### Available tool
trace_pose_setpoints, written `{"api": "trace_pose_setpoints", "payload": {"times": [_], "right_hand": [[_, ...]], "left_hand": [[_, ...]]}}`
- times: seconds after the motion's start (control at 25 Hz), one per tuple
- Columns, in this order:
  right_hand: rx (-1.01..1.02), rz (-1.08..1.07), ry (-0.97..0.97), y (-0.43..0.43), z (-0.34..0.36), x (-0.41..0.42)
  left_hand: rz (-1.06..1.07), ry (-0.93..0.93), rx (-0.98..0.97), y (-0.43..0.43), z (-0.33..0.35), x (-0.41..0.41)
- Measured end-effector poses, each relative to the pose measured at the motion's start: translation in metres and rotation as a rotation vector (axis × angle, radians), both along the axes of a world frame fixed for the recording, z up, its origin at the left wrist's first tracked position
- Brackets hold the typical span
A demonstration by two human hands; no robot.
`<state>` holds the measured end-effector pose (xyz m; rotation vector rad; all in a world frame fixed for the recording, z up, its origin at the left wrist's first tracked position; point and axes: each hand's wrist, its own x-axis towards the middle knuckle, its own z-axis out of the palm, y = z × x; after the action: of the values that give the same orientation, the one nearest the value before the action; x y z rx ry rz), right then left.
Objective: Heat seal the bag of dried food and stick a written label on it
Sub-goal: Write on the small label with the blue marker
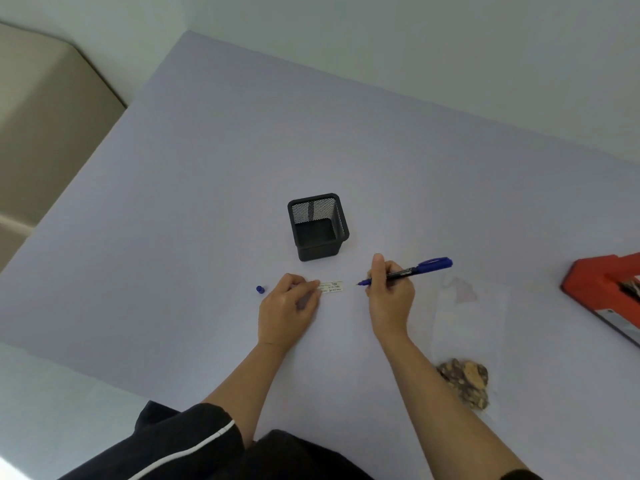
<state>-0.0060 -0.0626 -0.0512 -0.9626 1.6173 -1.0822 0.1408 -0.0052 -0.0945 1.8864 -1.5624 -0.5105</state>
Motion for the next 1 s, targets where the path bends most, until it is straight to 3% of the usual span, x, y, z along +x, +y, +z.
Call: {"api": "trace_pose_setpoints", "payload": {"times": [0.24,0.44,0.56,0.64,0.72,0.8,0.88,0.92,1.0], "right_hand": [[0.017,0.044,0.079,0.003,0.041,-0.028],[0.106,0.031,-0.046,-0.006,0.06,-0.036],[0.155,-0.011,-0.287,-0.006,0.069,-0.039],[0.161,-0.047,-0.307,-0.004,0.071,-0.04],[0.159,-0.068,-0.272,-0.001,0.077,-0.038],[0.131,-0.076,-0.277,-0.002,0.086,-0.033],[0.077,-0.071,-0.325,-0.004,0.096,-0.031],[0.049,-0.065,-0.355,-0.004,0.102,-0.031],[0.001,-0.041,-0.404,-0.005,0.115,-0.03]], "left_hand": [[0.044,0.088,0.172,-0.002,0.016,-0.002],[0.116,0.216,0.166,0.0,0.045,-0.007],[0.287,0.04,0.053,0.006,0.063,0.011],[0.326,-0.1,0.244,0.01,0.061,0.032],[0.22,-0.147,0.43,0.016,0.055,0.048],[0.1,-0.105,0.383,0.017,0.053,0.054],[0.154,0.026,0.222,0.015,0.065,0.042],[0.249,0.182,0.185,0.01,0.079,0.032],[0.355,0.702,0.181,-0.002,0.118,0.009]]}}
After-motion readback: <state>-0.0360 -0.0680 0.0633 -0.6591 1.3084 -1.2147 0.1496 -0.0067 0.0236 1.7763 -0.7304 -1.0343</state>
